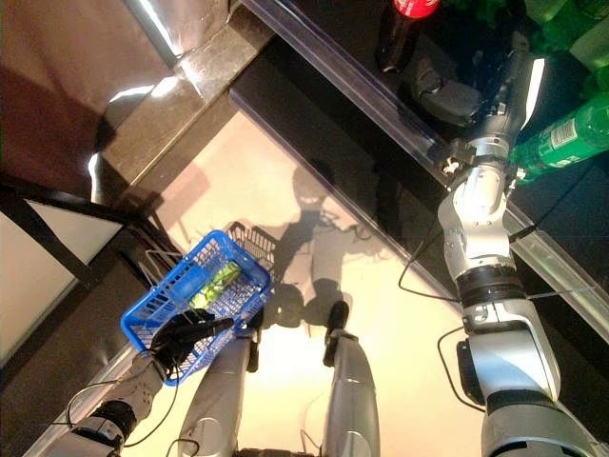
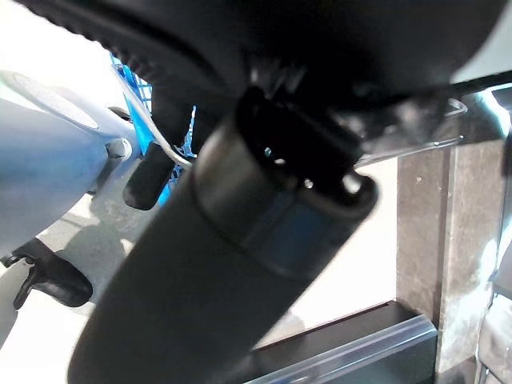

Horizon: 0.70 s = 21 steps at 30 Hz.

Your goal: Pick up the drink and place into the basket.

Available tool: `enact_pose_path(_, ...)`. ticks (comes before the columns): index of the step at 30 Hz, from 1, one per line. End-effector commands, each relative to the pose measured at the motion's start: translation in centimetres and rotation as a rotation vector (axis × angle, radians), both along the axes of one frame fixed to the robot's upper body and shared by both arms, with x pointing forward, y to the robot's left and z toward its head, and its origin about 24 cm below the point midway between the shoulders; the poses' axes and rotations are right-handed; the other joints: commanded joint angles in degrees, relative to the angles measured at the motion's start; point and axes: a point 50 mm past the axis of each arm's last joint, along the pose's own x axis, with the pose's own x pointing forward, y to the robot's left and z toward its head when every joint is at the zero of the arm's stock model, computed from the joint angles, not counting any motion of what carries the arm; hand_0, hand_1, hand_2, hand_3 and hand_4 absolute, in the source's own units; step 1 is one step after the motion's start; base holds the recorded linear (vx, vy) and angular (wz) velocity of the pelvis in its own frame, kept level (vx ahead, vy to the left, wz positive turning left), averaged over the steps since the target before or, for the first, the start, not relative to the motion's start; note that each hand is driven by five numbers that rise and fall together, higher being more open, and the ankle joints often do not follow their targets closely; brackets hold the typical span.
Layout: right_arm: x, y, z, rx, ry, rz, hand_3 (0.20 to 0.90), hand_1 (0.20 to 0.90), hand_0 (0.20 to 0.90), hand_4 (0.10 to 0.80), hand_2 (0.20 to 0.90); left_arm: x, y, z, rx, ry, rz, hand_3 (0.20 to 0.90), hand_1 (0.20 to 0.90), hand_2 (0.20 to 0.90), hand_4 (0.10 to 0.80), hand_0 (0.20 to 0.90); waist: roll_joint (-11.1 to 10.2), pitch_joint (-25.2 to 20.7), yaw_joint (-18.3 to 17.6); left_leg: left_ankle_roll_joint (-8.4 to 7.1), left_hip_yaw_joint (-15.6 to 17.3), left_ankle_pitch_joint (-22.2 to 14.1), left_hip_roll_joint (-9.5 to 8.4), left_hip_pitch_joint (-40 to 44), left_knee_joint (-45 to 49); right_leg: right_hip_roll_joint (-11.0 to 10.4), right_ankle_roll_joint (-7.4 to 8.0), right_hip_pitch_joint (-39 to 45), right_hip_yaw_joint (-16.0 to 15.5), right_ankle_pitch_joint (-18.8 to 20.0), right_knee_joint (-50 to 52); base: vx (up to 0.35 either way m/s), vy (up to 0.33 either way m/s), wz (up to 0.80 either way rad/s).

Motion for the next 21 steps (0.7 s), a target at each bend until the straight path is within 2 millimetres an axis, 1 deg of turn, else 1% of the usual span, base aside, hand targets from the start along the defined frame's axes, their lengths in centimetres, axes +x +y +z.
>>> enact_pose_path(1, -2.4, -0.6, 8.6, -0.091, -0.273, -0.008, 0.900, 0.900, 0.900, 0.800, 0.900, -1.4, 0.6, -0.2, 0.005, -0.019, -0.053, 0.200, 0.300, 0.300, 0.100, 0.300, 1.2, -1.6, 0.8, 2.50, -1.8, -2.6, -0.08, 0.3, 2.2, -1.8, 2.78, 4.4, -1.8, 0.6, -4.7, 0.000, 0.000, 0.00)
enact_pose_path(12, -1.4, -0.5, 9.1, -0.085, -0.200, 0.024, 0.900, 0.900, 0.900, 0.800, 0.900, -1.7, 0.7, -0.3, 0.011, -0.008, -0.071, 0.200, 0.300, 0.300, 0.100, 0.300, 1.3, -1.6, 1.9, 2.45, -2.2, -2.3, -0.16, 1.0, 1.5, -1.8, 2.69, 5.1, -2.3, 0.5, -4.9, 0.007, -0.004, 0.02)
enact_pose_path(21, -0.7, 0.2, 9.6, -0.169, -0.138, 0.025, 0.900, 0.900, 0.900, 0.800, 0.900, -1.5, 0.8, -0.1, 0.020, -0.005, -0.081, 0.200, 0.300, 0.300, 0.100, 0.300, 1.2, -1.7, 2.7, 2.49, -2.6, -2.2, -0.35, 1.2, 1.4, -1.9, 2.74, 5.2, -2.6, 0.5, -4.9, 0.000, 0.000, 0.00)
